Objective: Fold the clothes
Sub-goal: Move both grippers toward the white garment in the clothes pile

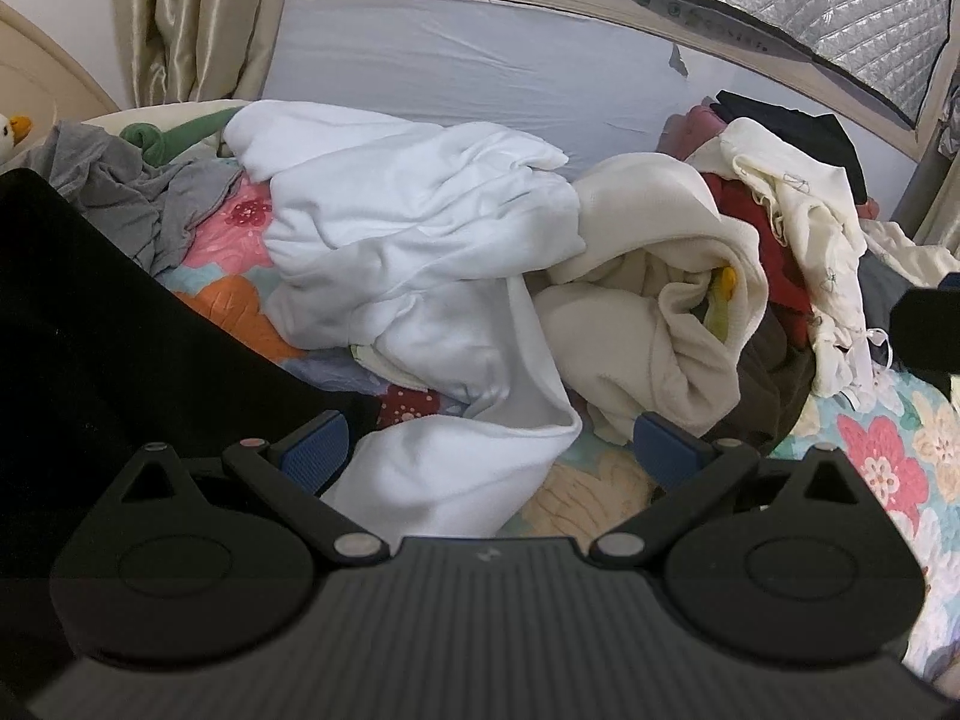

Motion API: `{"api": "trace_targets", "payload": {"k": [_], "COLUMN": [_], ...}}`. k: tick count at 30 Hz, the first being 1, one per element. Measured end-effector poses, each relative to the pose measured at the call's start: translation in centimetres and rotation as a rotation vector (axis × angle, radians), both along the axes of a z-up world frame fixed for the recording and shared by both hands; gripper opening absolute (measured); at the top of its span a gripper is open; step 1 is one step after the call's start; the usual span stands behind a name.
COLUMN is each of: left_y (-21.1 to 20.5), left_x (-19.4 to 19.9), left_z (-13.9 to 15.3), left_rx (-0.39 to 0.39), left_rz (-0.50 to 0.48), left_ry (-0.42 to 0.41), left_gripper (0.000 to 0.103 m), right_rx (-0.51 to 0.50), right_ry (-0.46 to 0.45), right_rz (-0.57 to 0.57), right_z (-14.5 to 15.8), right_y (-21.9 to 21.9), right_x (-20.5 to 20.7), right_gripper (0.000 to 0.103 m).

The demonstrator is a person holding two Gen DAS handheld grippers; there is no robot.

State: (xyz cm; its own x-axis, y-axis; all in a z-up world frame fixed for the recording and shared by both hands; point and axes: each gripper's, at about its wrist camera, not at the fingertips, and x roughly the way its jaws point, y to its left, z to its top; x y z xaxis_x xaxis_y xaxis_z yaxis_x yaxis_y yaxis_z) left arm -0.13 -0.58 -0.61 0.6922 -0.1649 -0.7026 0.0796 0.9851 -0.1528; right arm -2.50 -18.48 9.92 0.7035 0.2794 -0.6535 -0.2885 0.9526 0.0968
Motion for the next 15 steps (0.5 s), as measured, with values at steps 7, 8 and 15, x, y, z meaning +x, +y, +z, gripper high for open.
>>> {"api": "trace_targets", "payload": {"k": [7, 8, 15], "left_y": [-0.22, -0.21, -0.29], "left_x": [0.05, 0.05, 0.13], "left_z": [-0.29, -0.35, -0.73], "left_rx": [0.006, 0.007, 0.015], "left_rz": [0.003, 0.003, 0.000], "left_ry": [0.015, 0.018, 0.032], "left_gripper": [0.103, 0.103, 0.103], "right_rx": [-0.010, -0.012, -0.013], "right_ry": [0.008, 0.007, 0.024], "right_rz": [0.018, 0.023, 0.022], "right_z": [-0.08, -0.08, -0.52], "right_y": [0.16, 0.18, -0.07], "right_x": [0.48, 0.49, 0.75], "right_gripper": [0.090, 0.090, 0.090]}}
